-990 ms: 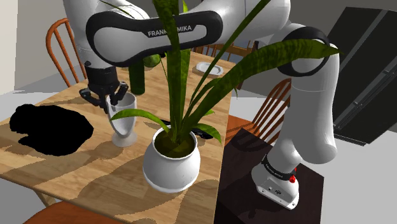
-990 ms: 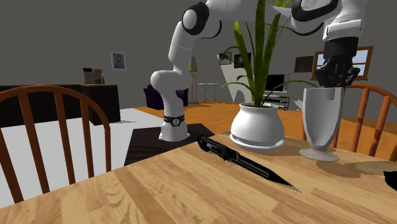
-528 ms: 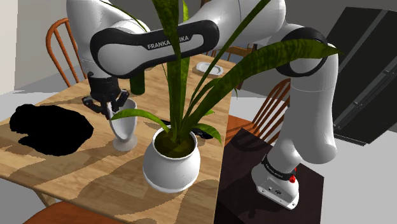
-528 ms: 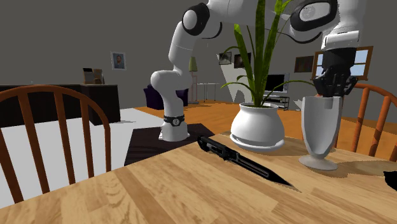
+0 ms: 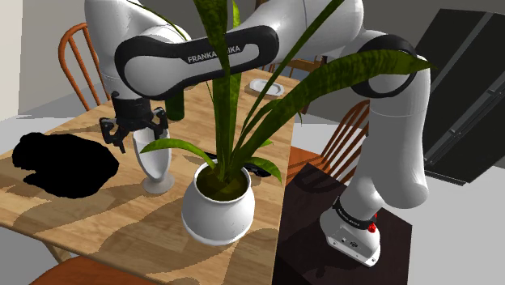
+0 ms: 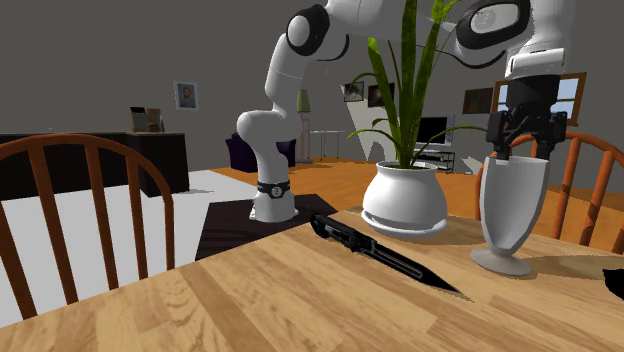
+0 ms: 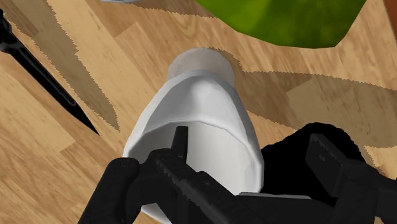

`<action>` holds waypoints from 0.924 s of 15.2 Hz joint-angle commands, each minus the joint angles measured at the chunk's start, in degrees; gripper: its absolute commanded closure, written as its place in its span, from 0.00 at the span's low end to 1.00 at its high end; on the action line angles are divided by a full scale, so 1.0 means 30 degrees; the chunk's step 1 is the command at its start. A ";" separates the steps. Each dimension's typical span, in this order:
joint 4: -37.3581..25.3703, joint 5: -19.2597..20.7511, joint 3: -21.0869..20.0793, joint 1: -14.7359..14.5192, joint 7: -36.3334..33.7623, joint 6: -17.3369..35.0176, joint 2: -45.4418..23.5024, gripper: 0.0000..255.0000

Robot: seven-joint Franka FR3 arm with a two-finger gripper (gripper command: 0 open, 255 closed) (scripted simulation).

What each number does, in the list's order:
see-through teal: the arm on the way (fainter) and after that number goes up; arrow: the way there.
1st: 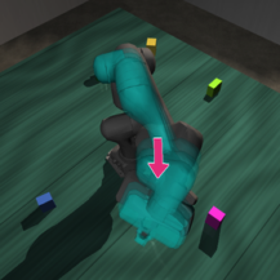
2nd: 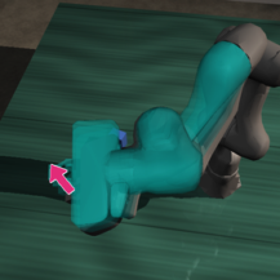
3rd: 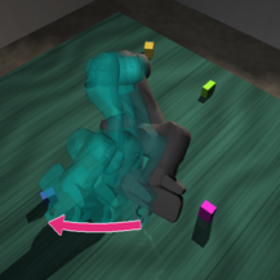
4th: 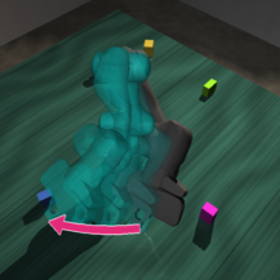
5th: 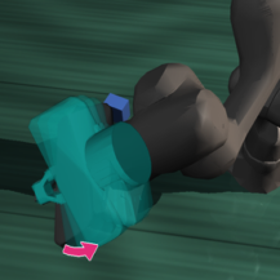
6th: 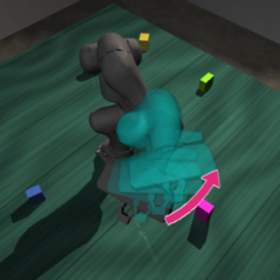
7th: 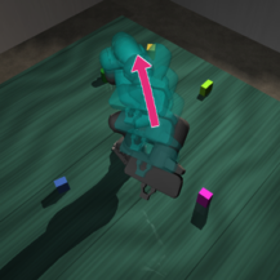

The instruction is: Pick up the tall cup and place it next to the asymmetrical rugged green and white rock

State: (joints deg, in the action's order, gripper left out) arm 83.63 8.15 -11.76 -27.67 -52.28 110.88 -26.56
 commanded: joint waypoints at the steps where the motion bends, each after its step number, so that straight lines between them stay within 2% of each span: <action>1: 0.0000 0.0000 0.0000 0.0000 0.0000 0.0000 0.0001 0.00; 2: -0.0008 0.0000 0.0000 -0.0002 -0.0002 -0.0004 -0.0003 0.00; 6: -0.1887 -0.0127 -0.0083 -0.0110 0.0117 -0.2237 0.0362 0.00; 14: -0.1887 -0.0127 -0.0083 -0.0110 0.0117 -0.2237 0.0362 0.00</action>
